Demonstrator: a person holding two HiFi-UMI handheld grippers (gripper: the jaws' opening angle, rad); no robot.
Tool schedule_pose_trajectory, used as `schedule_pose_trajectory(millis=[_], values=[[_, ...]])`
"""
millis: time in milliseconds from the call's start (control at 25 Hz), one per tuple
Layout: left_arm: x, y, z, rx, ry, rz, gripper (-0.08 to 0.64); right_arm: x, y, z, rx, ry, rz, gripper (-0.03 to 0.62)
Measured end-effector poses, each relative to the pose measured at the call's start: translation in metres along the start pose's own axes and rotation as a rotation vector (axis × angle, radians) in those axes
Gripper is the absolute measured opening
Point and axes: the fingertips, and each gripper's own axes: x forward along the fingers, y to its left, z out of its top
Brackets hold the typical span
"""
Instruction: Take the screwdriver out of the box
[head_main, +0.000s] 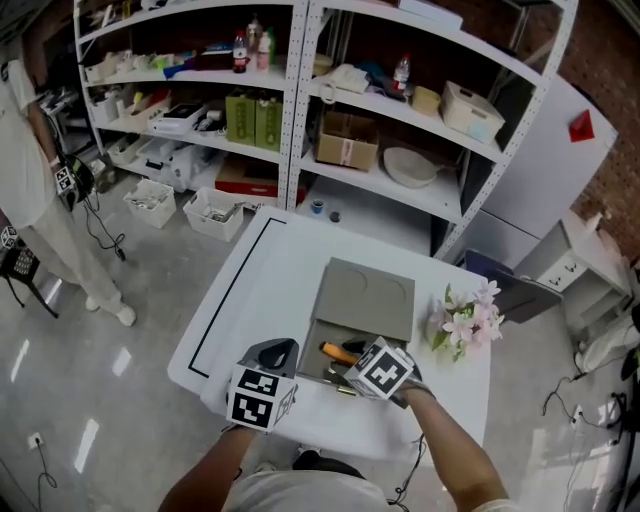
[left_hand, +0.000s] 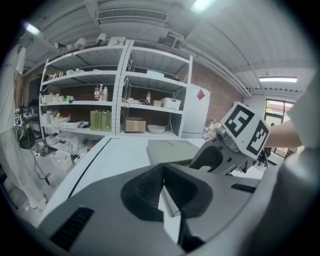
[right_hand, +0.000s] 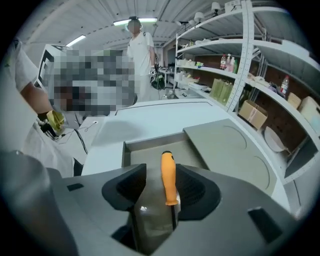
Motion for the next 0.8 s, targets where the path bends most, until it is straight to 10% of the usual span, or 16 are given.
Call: schedule_pose_trajectory(millis=[800], values=[[0.026, 0.012, 0.003, -0.030, 0.024, 0.033, 0.006, 0.032, -0.005, -0.011, 0.004, 0.117, 0.115, 0.117]])
